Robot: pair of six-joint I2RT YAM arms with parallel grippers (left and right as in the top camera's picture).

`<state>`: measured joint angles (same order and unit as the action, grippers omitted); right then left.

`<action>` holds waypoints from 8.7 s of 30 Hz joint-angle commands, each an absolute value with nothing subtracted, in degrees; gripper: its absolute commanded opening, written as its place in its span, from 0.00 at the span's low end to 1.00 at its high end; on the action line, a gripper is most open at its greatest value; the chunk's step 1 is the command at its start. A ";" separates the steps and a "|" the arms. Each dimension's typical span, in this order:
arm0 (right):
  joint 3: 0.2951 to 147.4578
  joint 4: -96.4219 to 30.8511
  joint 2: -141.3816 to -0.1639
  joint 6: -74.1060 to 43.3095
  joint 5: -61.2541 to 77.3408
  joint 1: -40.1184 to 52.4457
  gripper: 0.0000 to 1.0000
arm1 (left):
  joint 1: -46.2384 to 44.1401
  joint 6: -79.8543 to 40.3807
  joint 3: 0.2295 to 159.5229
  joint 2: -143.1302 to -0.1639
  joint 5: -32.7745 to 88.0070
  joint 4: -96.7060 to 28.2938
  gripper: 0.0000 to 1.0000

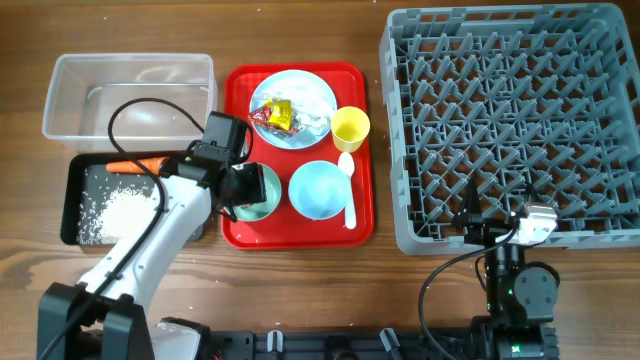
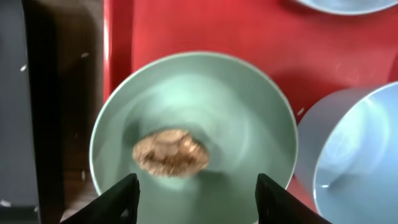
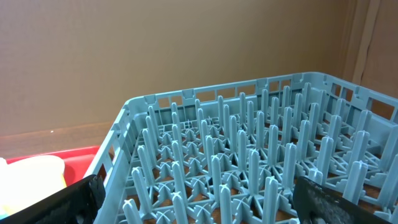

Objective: Sort waste into correct bins and load items into the dishwasher rack

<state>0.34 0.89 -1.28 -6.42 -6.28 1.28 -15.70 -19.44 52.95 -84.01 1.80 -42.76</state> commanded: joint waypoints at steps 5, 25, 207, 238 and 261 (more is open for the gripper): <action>0.30 1.13 -1.34 -6.87 -6.85 1.04 1.00 | -15.92 -19.97 51.59 -87.07 1.87 -40.36 0.60; 0.30 1.13 -1.34 -6.85 -6.85 1.04 1.00 | -15.92 -19.77 51.59 -92.71 -1.34 -36.84 0.61; 0.30 1.13 -1.34 -6.85 -6.85 1.04 1.00 | -22.24 -21.58 68.38 -104.53 -7.18 -14.13 0.82; 0.30 1.13 -1.34 -6.85 -6.85 1.04 1.00 | -22.24 -19.68 68.36 -110.72 -10.92 -14.46 0.79; 0.30 1.13 -1.34 -6.85 -6.85 1.04 1.00 | -22.24 -19.92 68.36 -110.76 -10.98 -14.28 0.76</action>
<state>0.34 0.89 -1.28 -6.44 -6.28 1.28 -22.39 -20.40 68.12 -109.75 -10.87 -14.52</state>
